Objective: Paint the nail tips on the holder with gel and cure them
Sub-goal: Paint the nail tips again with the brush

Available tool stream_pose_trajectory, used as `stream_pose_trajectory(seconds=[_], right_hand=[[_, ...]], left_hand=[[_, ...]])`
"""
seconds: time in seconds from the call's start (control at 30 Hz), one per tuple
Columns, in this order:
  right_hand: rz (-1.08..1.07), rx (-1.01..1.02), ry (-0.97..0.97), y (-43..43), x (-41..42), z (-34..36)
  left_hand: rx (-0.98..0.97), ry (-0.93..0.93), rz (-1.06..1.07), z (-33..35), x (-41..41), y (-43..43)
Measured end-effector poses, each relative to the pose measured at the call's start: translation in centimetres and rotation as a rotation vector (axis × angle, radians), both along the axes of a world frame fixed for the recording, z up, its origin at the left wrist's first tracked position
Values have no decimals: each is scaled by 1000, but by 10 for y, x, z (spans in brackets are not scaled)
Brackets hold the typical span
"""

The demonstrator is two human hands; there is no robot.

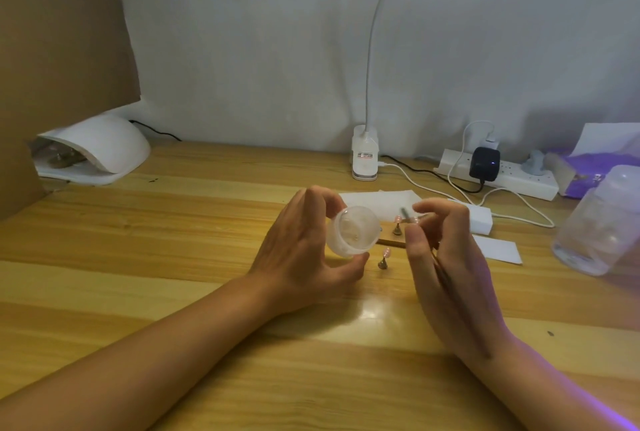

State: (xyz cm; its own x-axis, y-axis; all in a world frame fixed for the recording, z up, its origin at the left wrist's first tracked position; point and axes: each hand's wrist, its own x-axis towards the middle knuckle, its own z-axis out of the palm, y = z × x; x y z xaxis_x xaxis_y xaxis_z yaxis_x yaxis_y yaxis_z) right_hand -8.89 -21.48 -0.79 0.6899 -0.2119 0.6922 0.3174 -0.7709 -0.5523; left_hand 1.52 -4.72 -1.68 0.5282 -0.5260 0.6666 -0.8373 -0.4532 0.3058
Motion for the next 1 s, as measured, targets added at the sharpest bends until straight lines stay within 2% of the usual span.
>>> stream_pose_trajectory(seconds=[0.07,0.27,0.37,0.53,1.0], right_hand=[[39,16,-81,2,-1,2],[131,-174,-315,11,-5,1],[163,-176,-309,13,-7,-1],[171,-28,-250,9,-2,-3],[103,-73,-182,5,3,-7]], left_hand=[[7,-7,-10,0,0,0],[-32,-12,-43,1,-1,0],[-38,-25,-60,1,-2,0],[-25,-72,-102,2,-5,-1],[-27,-111,-133,3,-5,-2]])
